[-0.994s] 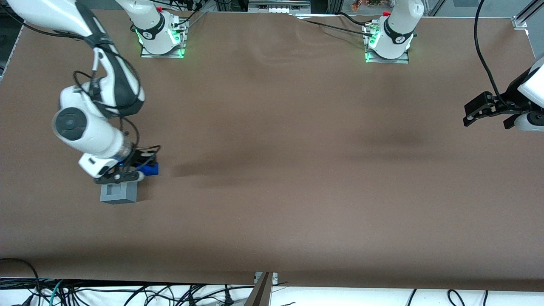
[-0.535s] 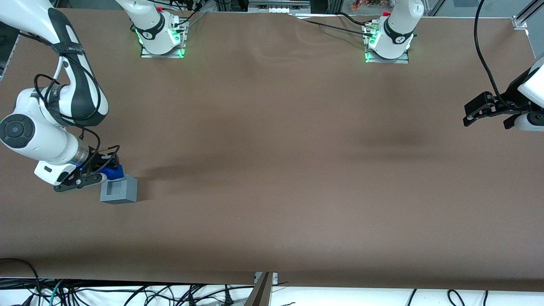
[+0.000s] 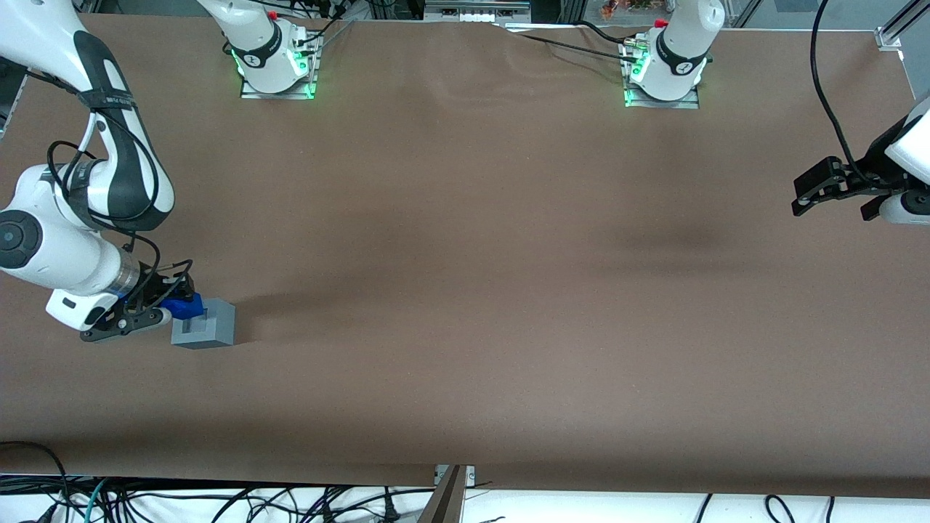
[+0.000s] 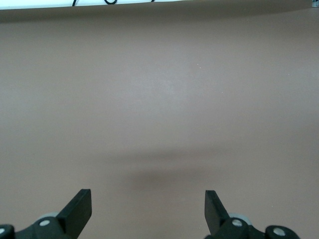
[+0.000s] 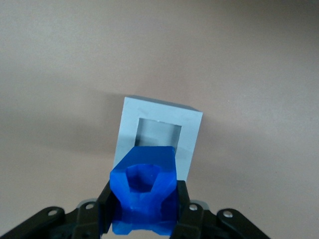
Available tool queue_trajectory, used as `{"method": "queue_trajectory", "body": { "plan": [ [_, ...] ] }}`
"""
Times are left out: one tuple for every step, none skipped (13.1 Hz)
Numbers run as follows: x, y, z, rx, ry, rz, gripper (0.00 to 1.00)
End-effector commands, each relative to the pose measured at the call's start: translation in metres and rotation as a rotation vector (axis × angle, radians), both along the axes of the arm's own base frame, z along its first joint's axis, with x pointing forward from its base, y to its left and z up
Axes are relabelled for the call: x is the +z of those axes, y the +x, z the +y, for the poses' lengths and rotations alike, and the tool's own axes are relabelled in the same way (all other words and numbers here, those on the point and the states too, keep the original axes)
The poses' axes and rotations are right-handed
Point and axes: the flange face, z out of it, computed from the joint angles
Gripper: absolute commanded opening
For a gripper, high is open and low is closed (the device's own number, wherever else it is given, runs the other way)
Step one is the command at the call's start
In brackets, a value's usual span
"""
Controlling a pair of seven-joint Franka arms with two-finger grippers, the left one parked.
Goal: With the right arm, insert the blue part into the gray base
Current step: 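Carry the blue block over the gray base's square hole, then lower the blue block into the gray base's hole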
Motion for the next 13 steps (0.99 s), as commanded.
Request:
{"method": "queue_trajectory", "body": {
  "plan": [
    [0.001, 0.015, -0.007, -0.033, 0.066, 0.036, 0.46],
    [0.002, 0.016, -0.007, -0.041, 0.077, 0.038, 0.46],
    [0.001, 0.016, -0.007, -0.043, 0.079, 0.038, 0.46],
    [0.000, 0.017, -0.008, -0.047, 0.080, 0.040, 0.46],
    [0.000, 0.019, -0.010, -0.050, 0.082, 0.035, 0.46],
    [0.000, 0.022, -0.015, -0.057, 0.084, 0.031, 0.46],
    [0.000, 0.025, -0.017, -0.063, 0.086, 0.026, 0.46],
    [-0.003, 0.026, -0.019, -0.102, 0.087, 0.027, 0.46],
    [-0.003, 0.027, -0.019, -0.124, 0.087, 0.028, 0.46],
    [-0.004, 0.027, -0.022, -0.138, 0.088, 0.028, 0.46],
    [-0.005, 0.029, -0.022, -0.146, 0.089, 0.026, 0.46],
    [-0.006, 0.029, -0.022, -0.154, 0.089, 0.026, 0.46],
    [-0.008, 0.029, -0.022, -0.155, 0.090, 0.029, 0.46]
  ]
}}
